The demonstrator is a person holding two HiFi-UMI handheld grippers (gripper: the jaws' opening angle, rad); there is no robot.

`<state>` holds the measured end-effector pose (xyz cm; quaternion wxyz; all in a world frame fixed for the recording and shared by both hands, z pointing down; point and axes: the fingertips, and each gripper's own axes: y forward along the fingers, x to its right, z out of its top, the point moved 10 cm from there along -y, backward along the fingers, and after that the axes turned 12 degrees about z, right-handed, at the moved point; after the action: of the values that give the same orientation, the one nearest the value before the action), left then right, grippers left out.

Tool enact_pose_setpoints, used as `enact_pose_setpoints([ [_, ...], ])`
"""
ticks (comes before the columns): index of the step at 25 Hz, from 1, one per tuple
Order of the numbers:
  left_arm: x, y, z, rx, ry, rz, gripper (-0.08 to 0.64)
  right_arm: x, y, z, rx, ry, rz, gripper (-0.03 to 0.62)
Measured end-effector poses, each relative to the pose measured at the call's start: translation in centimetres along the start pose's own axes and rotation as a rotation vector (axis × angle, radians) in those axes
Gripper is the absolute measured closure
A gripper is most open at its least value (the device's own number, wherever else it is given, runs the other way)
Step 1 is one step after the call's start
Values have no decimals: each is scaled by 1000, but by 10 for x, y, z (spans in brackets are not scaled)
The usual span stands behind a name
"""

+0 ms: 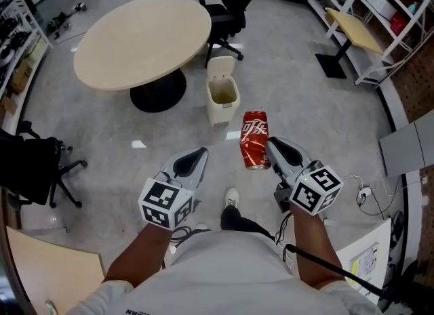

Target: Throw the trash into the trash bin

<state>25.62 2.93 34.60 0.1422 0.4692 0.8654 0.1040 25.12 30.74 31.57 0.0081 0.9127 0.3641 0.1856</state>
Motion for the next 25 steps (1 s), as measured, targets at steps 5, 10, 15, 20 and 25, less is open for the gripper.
enact_pose_setpoints([
  [5,0,37,14,-14,2,16,551,39,16,9,-13,17,34,549],
  [10,5,68,26,-16,9,37,552,75,21,18,-6,18,58,549],
  [15,9,103,44,-23,-15,47,552,115,20,33,16,21,74,551],
  [20,12,128,58,-6,-8,78,552,149,23,43,31,21,92,551],
  [25,14,138,60,-31,12,84,552,170,27,43,31,52,90,551],
])
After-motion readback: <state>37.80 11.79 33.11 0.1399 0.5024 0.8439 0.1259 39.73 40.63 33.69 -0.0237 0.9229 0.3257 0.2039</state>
